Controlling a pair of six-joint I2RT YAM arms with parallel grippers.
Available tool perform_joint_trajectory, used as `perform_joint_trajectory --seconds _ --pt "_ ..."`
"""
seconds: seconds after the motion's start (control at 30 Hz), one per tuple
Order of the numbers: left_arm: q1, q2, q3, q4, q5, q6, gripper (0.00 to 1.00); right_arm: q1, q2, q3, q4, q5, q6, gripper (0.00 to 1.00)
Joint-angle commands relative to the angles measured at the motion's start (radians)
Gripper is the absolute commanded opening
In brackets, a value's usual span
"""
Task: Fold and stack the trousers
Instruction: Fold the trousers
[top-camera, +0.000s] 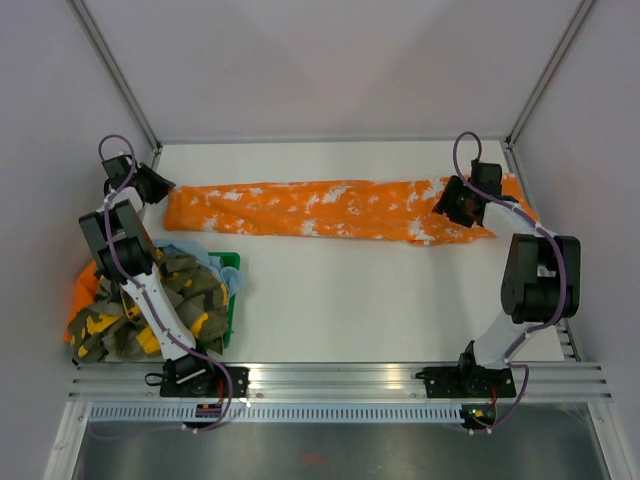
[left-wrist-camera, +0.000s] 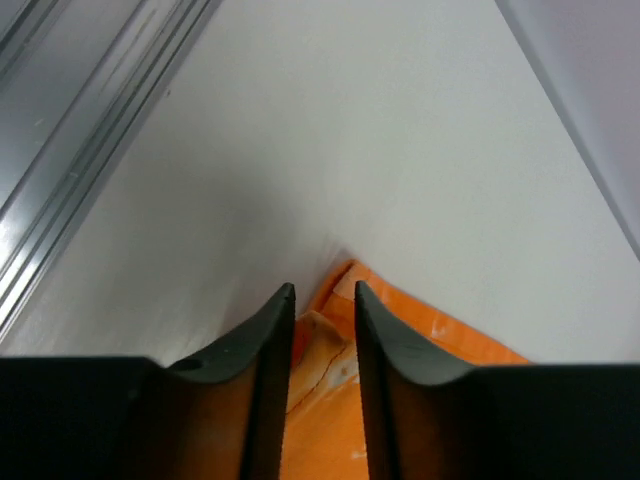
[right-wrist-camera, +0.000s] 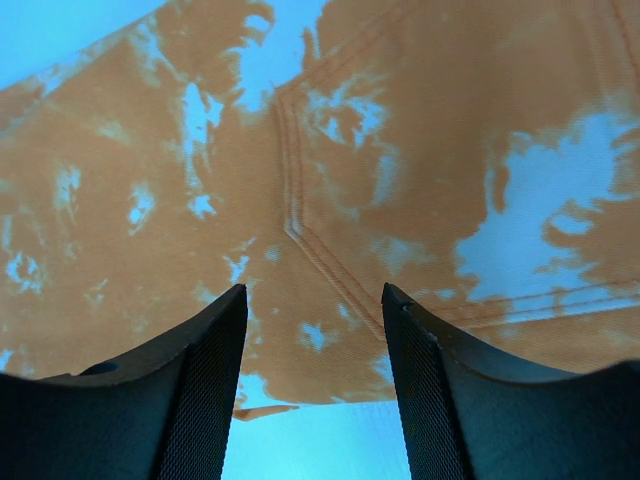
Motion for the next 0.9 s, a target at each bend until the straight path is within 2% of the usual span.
perform_joint_trajectory --seconds 0.0,0.07,0.13,0.33,0.43,0.57,0.63,0.73,0.8,0.83,0.87 --pt "0.007 0.037 0.123 -0.054 -0.021 0.024 0.39 0.025 0.015 0.008 0.094 -0.056 0.019 0.63" --pt "0.005 0.031 0.128 -0.08 -0.052 0.03 0.56 0.039 0.017 0.026 0.106 -0.062 0.016 0.63" --pt "0.005 0.002 0.116 -0.081 -0.066 0.039 0.64 0.059 0.015 0.034 0.119 -0.064 0.008 0.63" --pt "-0.004 -0.104 0.07 -0.035 -0.02 0.087 0.66 0.11 0.061 0.087 0.126 -0.122 -0.002 0.64" --pt "-0.039 -0.123 0.097 -0.084 -0.044 0.195 0.69 0.147 0.098 0.129 0.129 -0.131 -0.013 0.63" --pt "-0.122 -0.066 0.202 -0.242 -0.096 0.382 0.69 0.177 0.133 0.175 0.131 -0.128 -0.013 0.63" --pt "-0.145 -0.061 0.203 -0.273 -0.148 0.403 0.7 0.187 0.147 0.19 0.135 -0.128 -0.01 0.64" --pt "-0.218 -0.043 0.263 -0.385 -0.152 0.47 0.69 0.191 0.158 0.198 0.134 -0.13 -0.008 0.63" --pt "-0.272 -0.073 0.249 -0.396 -0.17 0.533 0.69 0.193 0.161 0.194 0.132 -0.13 -0.008 0.64" --pt "-0.333 -0.086 0.235 -0.391 -0.175 0.568 0.69 0.194 0.164 0.191 0.135 -0.13 -0.01 0.64" --pt "-0.363 -0.095 0.235 -0.397 -0.167 0.647 0.69 0.194 0.165 0.19 0.135 -0.131 -0.01 0.64"
